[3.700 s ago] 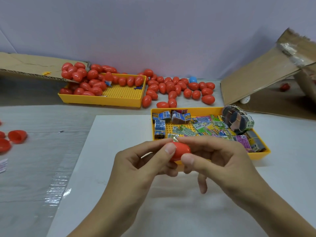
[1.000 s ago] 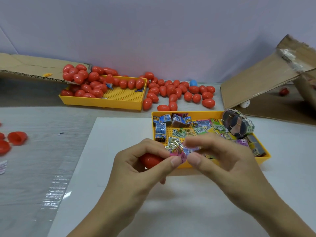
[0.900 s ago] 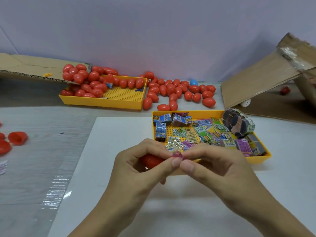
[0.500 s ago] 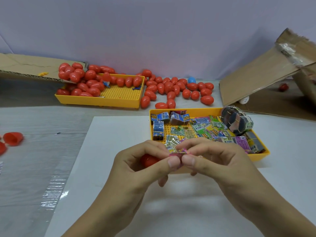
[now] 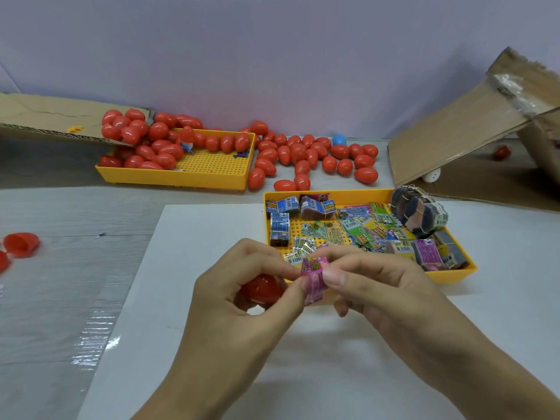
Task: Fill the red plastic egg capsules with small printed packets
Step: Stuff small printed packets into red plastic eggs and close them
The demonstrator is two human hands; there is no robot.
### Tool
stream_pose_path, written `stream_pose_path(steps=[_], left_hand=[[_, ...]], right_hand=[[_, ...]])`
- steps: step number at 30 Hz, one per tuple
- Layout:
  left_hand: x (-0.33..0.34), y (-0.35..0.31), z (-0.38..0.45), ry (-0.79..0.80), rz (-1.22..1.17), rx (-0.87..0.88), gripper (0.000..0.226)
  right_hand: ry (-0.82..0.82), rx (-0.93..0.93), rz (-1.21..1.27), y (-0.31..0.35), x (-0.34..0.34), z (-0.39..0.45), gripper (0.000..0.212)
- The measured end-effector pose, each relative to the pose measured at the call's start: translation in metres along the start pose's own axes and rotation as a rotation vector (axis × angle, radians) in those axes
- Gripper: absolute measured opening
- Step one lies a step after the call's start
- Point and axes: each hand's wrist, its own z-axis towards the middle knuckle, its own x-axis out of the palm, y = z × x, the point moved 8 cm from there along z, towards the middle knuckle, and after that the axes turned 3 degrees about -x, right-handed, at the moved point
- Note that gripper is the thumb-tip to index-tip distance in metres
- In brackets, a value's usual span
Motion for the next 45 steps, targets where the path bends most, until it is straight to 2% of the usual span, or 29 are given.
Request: stream_pose_path(steps=[3,5,7,9,13,15,19,29,38,45], left_hand=[[0.001,0.009,0.000,0.022,-0.025,-0.104,0.011],[0.003,0.020,0.000,0.047,-0.213,-0.236,0.024],[0.007,0.028,0.000,0.063,-0.440,-0.339,0.038],[0.008,0.025,-0.001,0.073,-0.505,-0.313,0.047],[0.010,0.016,-0.003,0.060,-0.381,-0.192,0.046],[0.009,0.010,-0.002,0.066,-0.312,-0.145,0.047],[0.006,0.001,0.001,0.094,-0.244,-0.084,0.027],[0.009,0.007,-0.001,0.102,-0.369,-0.165,0.029],[0.004,0.007,0.000,0.063,-0.428,-0.157,0.029],[0.008,0.005,-0.003,0.095,-0.346,-0.108,0.029]], right_hand=[[-0.078,-0.091,-0.055,0.008,-0.007,-0.001,0.018],[-0.173,-0.221,-0.208,0.018,-0.014,-0.004,0.010],[-0.223,-0.319,-0.341,0.025,-0.014,-0.006,0.011],[-0.225,-0.386,-0.405,0.028,-0.011,-0.008,0.014],[-0.190,-0.442,-0.463,0.028,-0.006,-0.009,0.015],[-0.169,-0.432,-0.419,0.027,-0.004,-0.009,0.012],[-0.134,-0.372,-0.239,0.024,-0.005,-0.009,0.009],[-0.089,-0.256,-0.027,0.017,-0.005,-0.004,0.007],[-0.138,-0.273,-0.211,0.021,-0.010,-0.005,0.011],[-0.064,-0.246,-0.048,0.018,-0.007,-0.005,0.017]])
